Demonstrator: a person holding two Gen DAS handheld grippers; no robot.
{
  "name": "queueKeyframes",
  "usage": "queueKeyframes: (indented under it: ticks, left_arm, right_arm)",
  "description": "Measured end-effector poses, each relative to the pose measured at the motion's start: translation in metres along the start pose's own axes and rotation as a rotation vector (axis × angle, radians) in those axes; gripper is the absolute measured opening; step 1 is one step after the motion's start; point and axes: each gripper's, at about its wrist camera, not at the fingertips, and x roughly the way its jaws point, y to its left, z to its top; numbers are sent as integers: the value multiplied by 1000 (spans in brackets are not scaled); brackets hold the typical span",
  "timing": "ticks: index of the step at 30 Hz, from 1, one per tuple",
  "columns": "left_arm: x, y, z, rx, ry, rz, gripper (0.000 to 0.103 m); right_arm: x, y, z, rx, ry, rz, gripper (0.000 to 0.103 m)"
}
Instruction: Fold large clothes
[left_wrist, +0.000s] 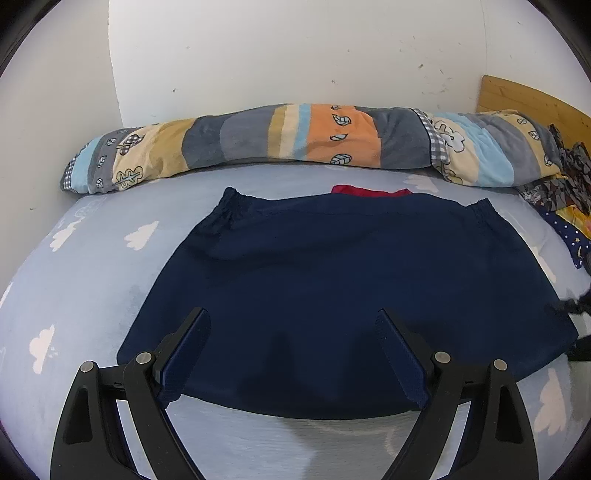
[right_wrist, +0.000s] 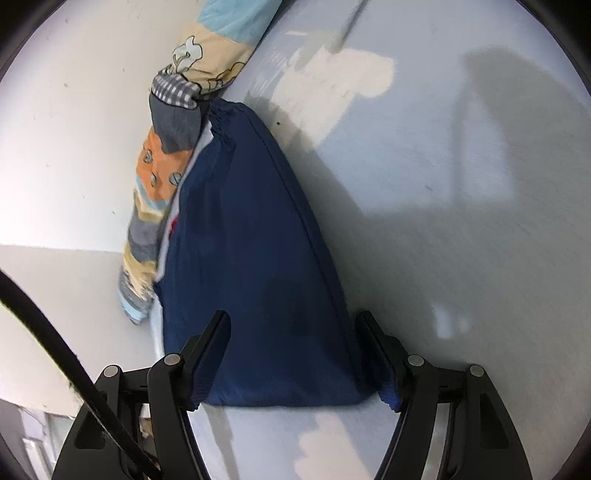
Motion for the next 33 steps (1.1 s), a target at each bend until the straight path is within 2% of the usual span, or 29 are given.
queueKeyframes:
  ticks: [5, 9, 10, 11, 12, 13, 18, 21, 25, 28, 31, 33]
  left_arm:
    - [6, 2, 2, -7, 11, -11, 90]
    - [15, 5, 5, -47, 38, -20, 90]
    - [18, 4, 5, -54, 47, -26, 90]
    - [20, 3, 6, -60, 53, -30, 90]
    - [23, 1, 8, -62, 52, -31, 90]
    - [25, 0, 9, -60, 51, -27, 90]
    - [45, 3, 16, -49, 70, 10, 90]
    - [58, 39, 28, -84, 98, 32, 90]
    - [75, 127, 36, -269, 258, -178, 90]
    - [93, 200, 22, -481, 368, -303, 90]
    - [103, 255, 6, -686, 372, -445, 90]
    - [116, 272, -3, -774, 391, -571, 91]
  right_arm:
    - [19, 12, 22, -42, 42, 37, 75]
    - [40, 26, 34, -140, 105, 67, 74]
    - [43, 33, 34, -184, 101, 41, 61]
    - [46, 37, 34, -207, 104, 24, 36]
    - [50, 39, 34, -219, 116, 14, 26]
    - [52, 42, 33, -234, 112, 8, 21]
    - [41, 65, 26, -289, 72, -64, 15]
    - [32, 74, 20, -311, 41, -113, 14]
    - [32, 72, 19, -314, 24, -123, 14]
    - [34, 68, 20, -300, 34, -125, 14]
    - [36, 68, 22, -298, 39, -132, 14]
    - [38, 68, 23, -299, 40, -135, 14]
